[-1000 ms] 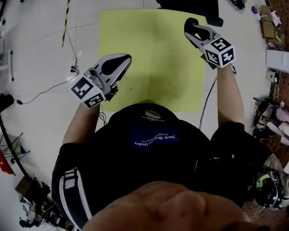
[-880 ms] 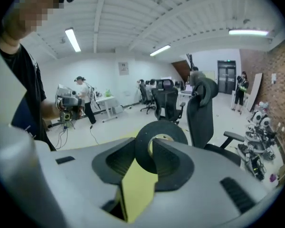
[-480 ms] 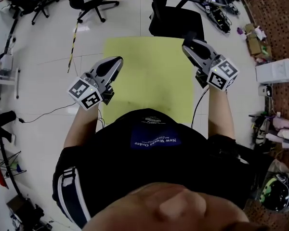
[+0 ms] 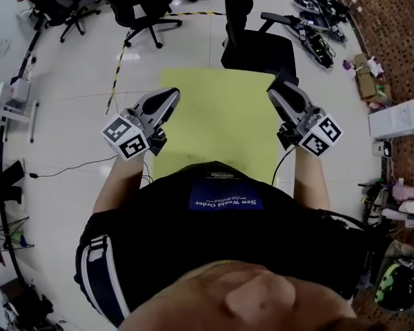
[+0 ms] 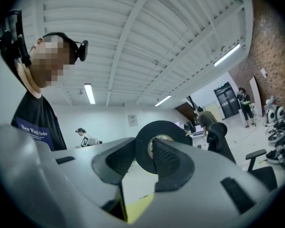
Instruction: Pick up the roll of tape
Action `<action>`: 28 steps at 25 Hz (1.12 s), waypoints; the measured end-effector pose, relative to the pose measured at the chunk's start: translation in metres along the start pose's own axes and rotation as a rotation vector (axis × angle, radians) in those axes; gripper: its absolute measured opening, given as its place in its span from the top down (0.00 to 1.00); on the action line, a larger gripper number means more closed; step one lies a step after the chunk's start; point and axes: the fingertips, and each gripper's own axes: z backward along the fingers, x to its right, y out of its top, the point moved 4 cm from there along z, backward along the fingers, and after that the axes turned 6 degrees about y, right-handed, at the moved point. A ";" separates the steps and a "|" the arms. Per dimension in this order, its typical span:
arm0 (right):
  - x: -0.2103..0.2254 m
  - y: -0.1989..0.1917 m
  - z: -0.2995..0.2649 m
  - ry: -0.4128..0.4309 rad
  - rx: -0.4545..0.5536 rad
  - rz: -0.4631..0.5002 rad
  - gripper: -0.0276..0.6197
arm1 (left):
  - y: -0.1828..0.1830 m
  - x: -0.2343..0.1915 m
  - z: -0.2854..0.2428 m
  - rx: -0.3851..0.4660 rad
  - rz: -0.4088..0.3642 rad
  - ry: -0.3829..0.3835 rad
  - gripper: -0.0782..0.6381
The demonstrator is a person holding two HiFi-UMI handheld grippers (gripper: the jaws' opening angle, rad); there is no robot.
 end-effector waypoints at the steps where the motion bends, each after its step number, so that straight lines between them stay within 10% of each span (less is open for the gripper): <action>1: -0.002 -0.001 -0.001 0.007 0.013 -0.008 0.80 | 0.001 0.000 0.002 0.001 0.003 0.003 0.88; 28: -0.008 -0.005 -0.012 0.028 -0.006 -0.003 0.80 | -0.001 0.007 0.008 -0.005 0.000 -0.011 0.88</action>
